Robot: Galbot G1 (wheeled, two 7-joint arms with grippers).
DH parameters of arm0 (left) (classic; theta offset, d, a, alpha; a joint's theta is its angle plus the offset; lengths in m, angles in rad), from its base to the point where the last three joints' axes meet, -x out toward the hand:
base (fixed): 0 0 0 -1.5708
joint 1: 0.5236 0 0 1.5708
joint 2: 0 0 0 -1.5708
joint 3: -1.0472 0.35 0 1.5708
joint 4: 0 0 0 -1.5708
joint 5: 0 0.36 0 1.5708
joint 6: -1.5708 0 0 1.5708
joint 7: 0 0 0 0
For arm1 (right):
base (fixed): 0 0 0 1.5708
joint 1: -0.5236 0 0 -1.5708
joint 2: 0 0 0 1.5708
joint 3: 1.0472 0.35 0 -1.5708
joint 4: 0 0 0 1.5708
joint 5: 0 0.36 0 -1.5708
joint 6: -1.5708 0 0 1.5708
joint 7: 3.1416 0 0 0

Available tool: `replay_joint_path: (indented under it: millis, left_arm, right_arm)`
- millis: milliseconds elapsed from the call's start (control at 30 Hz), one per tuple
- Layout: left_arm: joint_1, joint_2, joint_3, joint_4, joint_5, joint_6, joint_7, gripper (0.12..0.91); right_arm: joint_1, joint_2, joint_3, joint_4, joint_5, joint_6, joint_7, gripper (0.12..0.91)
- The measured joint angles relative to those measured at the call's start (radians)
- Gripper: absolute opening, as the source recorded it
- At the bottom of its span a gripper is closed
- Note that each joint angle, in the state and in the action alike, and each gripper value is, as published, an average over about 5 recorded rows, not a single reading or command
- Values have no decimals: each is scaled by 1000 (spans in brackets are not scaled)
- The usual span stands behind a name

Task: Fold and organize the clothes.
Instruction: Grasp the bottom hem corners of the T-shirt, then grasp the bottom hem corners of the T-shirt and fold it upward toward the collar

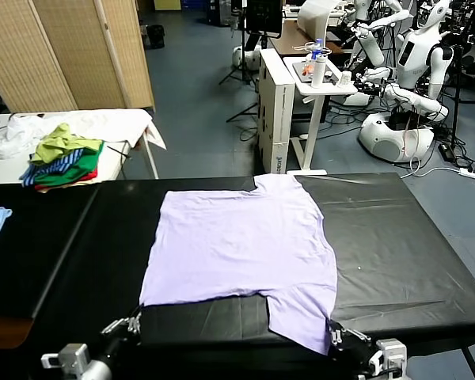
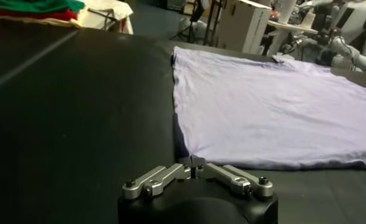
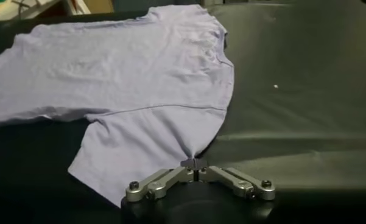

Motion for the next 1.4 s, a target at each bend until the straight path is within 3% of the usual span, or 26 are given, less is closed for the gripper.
replay_joint_path:
  millis: [167,433,700,900,1400]
  left_arm:
    - [63,-8,-20,-36,7,-10,0,146]
    - [110,-7,-54,-81,1,-23,7,146]
    - [31,-32,-32,-49,-13,-85,23,146]
    - [-83,-39,3,11,34,-109,31,146]
    - [-286,25,32,152,85,-120,22,146]
  right_arm:
    - [0,-8,12,9,-3,39,-7,139]
    - [94,-59,40,-22,54,171,-62,139]
    - [322,-128,-36,-183,76,248,-55,139]
    - [506,-165,-132,-321,76,263,-49,139]
    - [740,-162,-274,-496,70,237,-39,139]
